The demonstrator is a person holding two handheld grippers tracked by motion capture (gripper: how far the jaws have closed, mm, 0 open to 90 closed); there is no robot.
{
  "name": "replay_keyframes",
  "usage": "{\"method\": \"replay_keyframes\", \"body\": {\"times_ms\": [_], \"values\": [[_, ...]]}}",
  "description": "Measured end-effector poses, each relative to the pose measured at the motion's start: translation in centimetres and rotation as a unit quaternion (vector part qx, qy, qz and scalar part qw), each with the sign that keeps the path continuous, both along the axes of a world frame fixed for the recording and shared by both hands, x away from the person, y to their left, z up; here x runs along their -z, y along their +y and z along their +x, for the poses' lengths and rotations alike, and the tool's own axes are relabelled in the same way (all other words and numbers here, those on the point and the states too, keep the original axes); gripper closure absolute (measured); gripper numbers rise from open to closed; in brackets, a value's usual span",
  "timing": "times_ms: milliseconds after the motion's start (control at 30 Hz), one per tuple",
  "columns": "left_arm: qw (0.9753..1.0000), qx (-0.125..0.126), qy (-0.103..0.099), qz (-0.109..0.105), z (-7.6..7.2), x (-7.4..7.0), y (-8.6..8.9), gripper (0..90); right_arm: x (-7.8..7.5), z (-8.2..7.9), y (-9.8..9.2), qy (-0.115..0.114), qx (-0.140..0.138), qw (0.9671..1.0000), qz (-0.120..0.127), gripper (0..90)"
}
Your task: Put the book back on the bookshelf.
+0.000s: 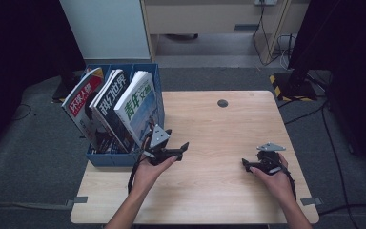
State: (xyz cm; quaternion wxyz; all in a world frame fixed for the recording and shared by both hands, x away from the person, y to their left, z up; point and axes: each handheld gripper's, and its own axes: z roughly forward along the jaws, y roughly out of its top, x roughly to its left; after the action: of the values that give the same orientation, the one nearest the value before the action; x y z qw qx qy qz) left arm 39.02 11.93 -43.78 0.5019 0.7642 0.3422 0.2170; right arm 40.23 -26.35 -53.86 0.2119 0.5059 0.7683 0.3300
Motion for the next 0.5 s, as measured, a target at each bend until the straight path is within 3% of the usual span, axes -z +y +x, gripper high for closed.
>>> {"method": "replay_keyframes", "body": {"times_ms": [367, 500], "values": [[0.9989, 0.038, 0.019, 0.021, 0.9, 1.2, -4.0, 13.8, 0.0, 0.0, 0.0, 0.000, 0.000, 1.0000, 0.000, 9.9], [0.9967, 0.056, 0.042, 0.042, 1.3, 2.4, -5.7, 11.2, 0.0, 0.0, 0.0, 0.000, 0.000, 1.0000, 0.000, 9.9]]}}
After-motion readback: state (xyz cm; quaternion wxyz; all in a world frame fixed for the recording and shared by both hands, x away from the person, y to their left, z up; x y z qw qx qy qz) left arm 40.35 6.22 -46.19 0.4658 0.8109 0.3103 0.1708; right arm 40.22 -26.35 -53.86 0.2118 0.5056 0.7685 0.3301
